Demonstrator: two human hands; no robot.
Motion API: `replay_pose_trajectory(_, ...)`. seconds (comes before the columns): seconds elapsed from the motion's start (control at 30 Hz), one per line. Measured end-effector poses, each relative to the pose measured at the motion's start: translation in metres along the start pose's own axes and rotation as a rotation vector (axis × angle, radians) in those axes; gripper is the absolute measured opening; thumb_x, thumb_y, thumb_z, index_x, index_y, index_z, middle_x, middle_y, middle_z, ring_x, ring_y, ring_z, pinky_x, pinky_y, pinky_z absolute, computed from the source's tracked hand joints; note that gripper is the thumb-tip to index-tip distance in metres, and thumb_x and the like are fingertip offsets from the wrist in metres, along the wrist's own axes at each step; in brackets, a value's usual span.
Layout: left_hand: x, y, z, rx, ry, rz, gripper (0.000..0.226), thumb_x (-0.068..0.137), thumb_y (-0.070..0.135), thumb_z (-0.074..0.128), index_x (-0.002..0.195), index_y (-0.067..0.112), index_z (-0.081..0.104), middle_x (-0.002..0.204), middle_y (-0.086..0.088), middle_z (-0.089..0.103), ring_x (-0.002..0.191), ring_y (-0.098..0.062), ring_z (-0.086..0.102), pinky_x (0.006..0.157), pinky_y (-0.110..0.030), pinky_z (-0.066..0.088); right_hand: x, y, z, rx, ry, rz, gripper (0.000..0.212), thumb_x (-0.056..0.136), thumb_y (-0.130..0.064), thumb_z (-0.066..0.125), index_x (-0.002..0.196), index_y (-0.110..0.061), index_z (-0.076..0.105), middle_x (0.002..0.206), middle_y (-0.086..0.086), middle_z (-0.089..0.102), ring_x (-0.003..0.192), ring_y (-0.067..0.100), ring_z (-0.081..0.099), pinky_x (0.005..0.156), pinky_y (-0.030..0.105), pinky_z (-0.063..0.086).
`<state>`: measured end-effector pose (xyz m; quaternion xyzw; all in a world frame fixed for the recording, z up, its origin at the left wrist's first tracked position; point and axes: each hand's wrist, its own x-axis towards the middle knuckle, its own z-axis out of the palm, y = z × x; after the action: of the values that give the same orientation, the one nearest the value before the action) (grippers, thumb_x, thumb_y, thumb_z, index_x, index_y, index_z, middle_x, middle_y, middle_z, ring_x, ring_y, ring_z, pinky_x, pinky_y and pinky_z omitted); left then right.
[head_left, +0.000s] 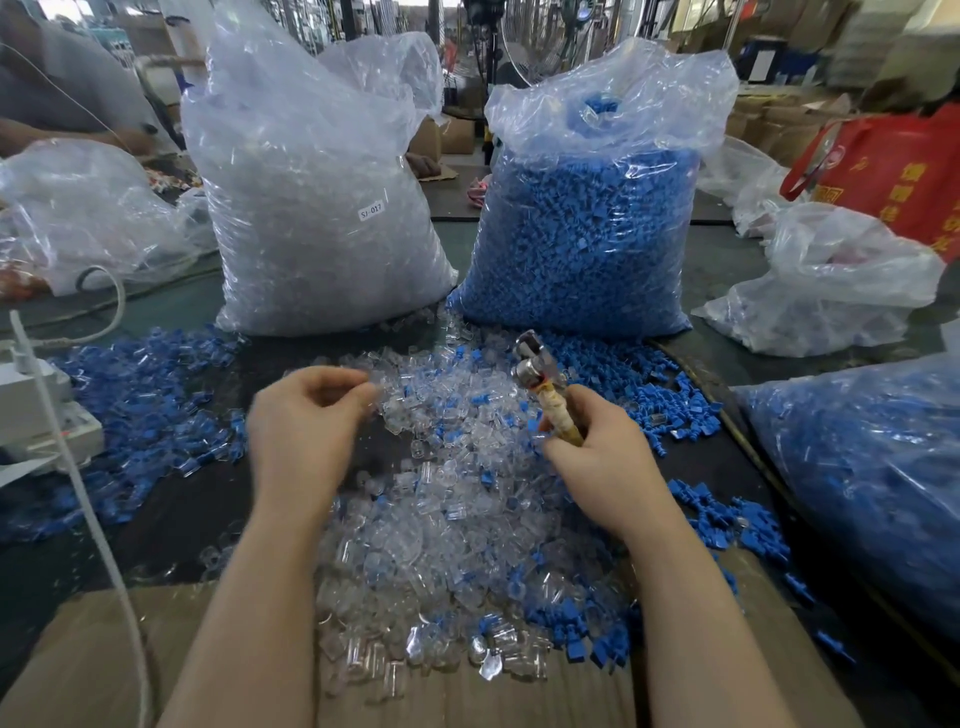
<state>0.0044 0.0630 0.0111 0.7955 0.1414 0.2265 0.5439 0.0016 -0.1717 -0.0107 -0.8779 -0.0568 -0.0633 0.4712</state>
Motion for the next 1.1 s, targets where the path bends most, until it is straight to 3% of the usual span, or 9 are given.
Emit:
replay_pose_trajectory(0.1, 0.011, -0.024, -0.024, 0.445, 0.195, -0.006, 0.007, 0.085, 0.023, 0.074, 0.091, 0.02, 0.075, 0.088, -0.002, 0.072, 0.081, -0.016, 0.059, 0.077, -0.033, 0.046, 0.003, 0.004, 0.0, -0.074, 0.079, 0.049, 0.014, 0.084, -0.022, 0.06, 0.078, -0.03, 0.051, 0.066, -0.011, 0.057, 0.059, 0.013, 0.05, 0.054, 0.033, 0.038)
replay_pose_trajectory(0.23, 0.017, -0.042, -0.038, 0.68, 0.252, -0.101, 0.011, 0.089, 0.015, 0.068, 0.096, 0.012, 0.076, 0.096, -0.018, 0.071, 0.093, -0.038, 0.062, 0.078, -0.044, 0.05, 0.004, 0.007, 0.001, -0.142, 0.126, 0.096, 0.01, 0.082, -0.023, 0.06, 0.079, -0.028, 0.051, 0.068, -0.009, 0.057, 0.062, 0.011, 0.052, 0.052, 0.03, 0.036)
replay_pose_trajectory(0.4, 0.019, -0.05, -0.041, 0.729, 0.235, -0.195, 0.015, 0.09, 0.012, 0.066, 0.101, 0.011, 0.076, 0.103, -0.021, 0.069, 0.098, -0.041, 0.061, 0.08, -0.045, 0.051, 0.004, 0.006, 0.001, -0.195, 0.136, 0.117, 0.015, 0.081, -0.026, 0.06, 0.077, -0.033, 0.047, 0.076, -0.016, 0.057, 0.069, 0.006, 0.053, 0.057, 0.028, 0.04)
replay_pose_trajectory(0.53, 0.019, -0.044, -0.036, 0.761, 0.198, -0.118, 0.02, 0.091, 0.019, 0.065, 0.108, 0.011, 0.071, 0.103, -0.018, 0.069, 0.098, -0.038, 0.061, 0.073, -0.04, 0.044, 0.004, 0.005, 0.002, -0.226, 0.147, 0.136, 0.018, 0.082, -0.026, 0.06, 0.076, -0.034, 0.045, 0.075, -0.017, 0.054, 0.069, 0.005, 0.051, 0.055, 0.025, 0.037)
replay_pose_trajectory(0.7, 0.017, -0.037, -0.024, 0.659, -0.025, -0.089, 0.013, 0.095, 0.024, 0.06, 0.1, 0.02, 0.071, 0.095, -0.003, 0.069, 0.087, -0.024, 0.06, 0.075, -0.037, 0.048, 0.006, 0.006, 0.0, -0.253, 0.162, 0.195, 0.008, 0.084, -0.026, 0.058, 0.086, -0.027, 0.05, 0.077, -0.014, 0.058, 0.067, 0.005, 0.051, 0.052, 0.025, 0.033)
replay_pose_trajectory(0.77, 0.018, -0.04, -0.023, 0.701, -0.084, -0.131, 0.021, 0.096, 0.025, 0.059, 0.114, 0.019, 0.068, 0.106, -0.006, 0.068, 0.096, -0.027, 0.061, 0.081, -0.039, 0.049, 0.006, 0.007, -0.001, -0.282, 0.164, 0.235, 0.009, 0.085, -0.026, 0.057, 0.092, -0.027, 0.052, 0.077, -0.011, 0.058, 0.067, 0.007, 0.051, 0.051, 0.026, 0.033)
replay_pose_trajectory(0.9, 0.024, -0.045, -0.029, 0.808, -0.1, -0.202, 0.045, 0.097, 0.032, 0.057, 0.137, 0.013, 0.053, 0.128, -0.017, 0.061, 0.116, -0.037, 0.056, 0.092, -0.046, 0.049, 0.003, 0.009, -0.003, -0.381, 0.199, 0.3, 0.01, 0.086, -0.026, 0.058, 0.083, -0.024, 0.049, 0.073, -0.004, 0.056, 0.062, 0.012, 0.049, 0.048, 0.028, 0.029)
replay_pose_trajectory(1.1, 0.028, -0.051, -0.037, 0.931, -0.121, -0.264, 0.055, 0.097, 0.039, 0.054, 0.145, 0.014, 0.043, 0.139, -0.019, 0.052, 0.125, -0.038, 0.051, 0.102, -0.05, 0.043, 0.001, 0.006, -0.003, -0.495, 0.186, 0.374, 0.017, 0.087, -0.025, 0.058, 0.08, -0.023, 0.043, 0.073, -0.003, 0.052, 0.061, 0.013, 0.044, 0.05, 0.03, 0.028)
